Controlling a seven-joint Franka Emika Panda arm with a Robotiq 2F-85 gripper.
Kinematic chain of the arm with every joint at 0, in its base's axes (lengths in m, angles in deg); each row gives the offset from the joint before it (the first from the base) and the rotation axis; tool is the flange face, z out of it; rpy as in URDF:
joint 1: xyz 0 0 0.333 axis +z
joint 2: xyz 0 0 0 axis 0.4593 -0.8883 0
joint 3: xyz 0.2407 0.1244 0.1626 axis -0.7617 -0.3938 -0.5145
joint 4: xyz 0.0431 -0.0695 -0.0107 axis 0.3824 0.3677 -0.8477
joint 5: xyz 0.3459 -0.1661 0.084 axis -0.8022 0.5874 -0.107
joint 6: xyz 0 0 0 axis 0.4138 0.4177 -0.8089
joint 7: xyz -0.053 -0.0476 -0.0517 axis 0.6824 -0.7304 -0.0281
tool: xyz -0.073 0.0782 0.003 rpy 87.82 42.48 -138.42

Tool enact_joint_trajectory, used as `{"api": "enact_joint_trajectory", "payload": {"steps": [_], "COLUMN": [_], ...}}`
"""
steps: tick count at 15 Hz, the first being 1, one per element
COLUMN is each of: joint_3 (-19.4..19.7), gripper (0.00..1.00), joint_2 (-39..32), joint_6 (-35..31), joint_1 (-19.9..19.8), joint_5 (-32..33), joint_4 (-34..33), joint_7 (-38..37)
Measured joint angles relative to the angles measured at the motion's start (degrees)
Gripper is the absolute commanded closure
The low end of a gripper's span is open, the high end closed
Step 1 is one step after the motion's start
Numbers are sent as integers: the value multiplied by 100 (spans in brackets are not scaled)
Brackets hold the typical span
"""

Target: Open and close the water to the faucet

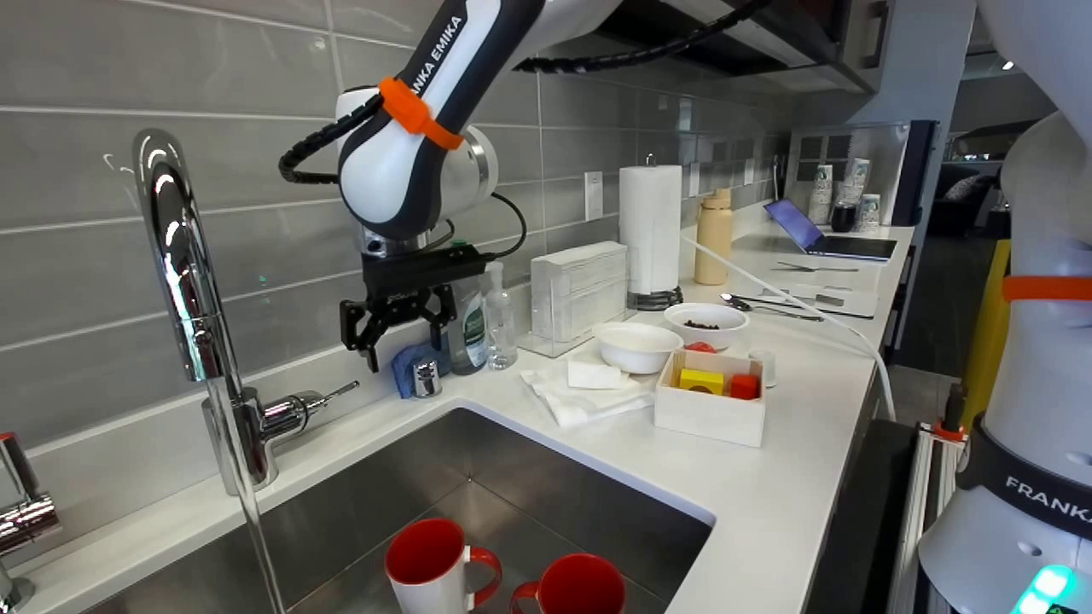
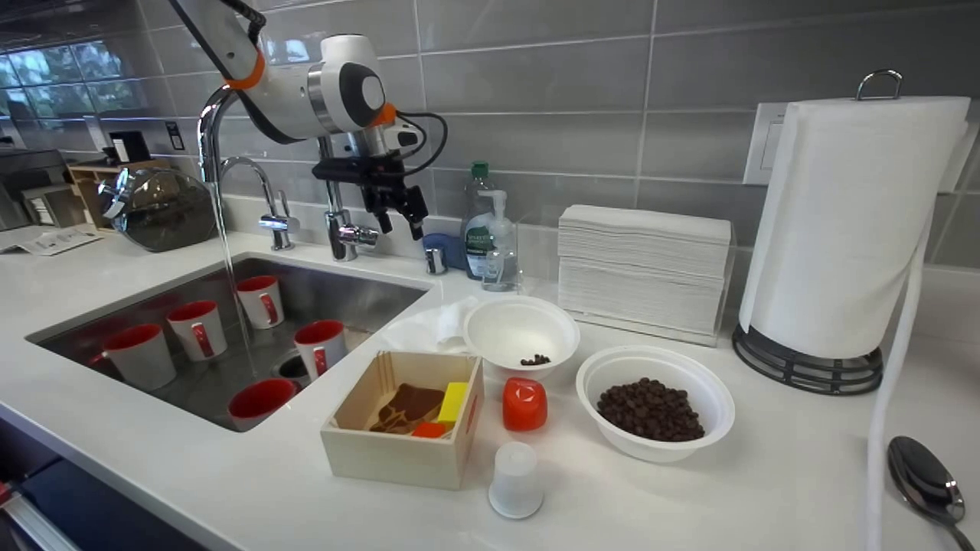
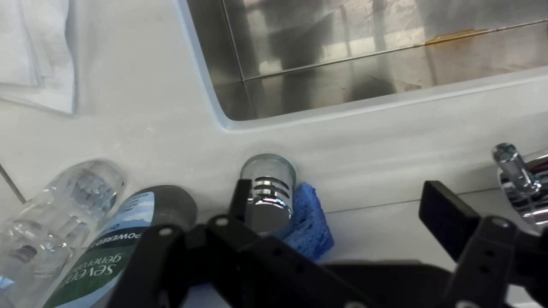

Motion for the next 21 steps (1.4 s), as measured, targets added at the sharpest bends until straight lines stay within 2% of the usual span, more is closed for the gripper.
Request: {"api": "enact_joint_trajectory", "payload": {"steps": [21], "joint_3": [-186], "gripper": [0], "joint_2": [-147], "joint_6": [24], "joint_1": [7], "joint_5": [38], "joint_4": [22], "joint_7": [-8]}}
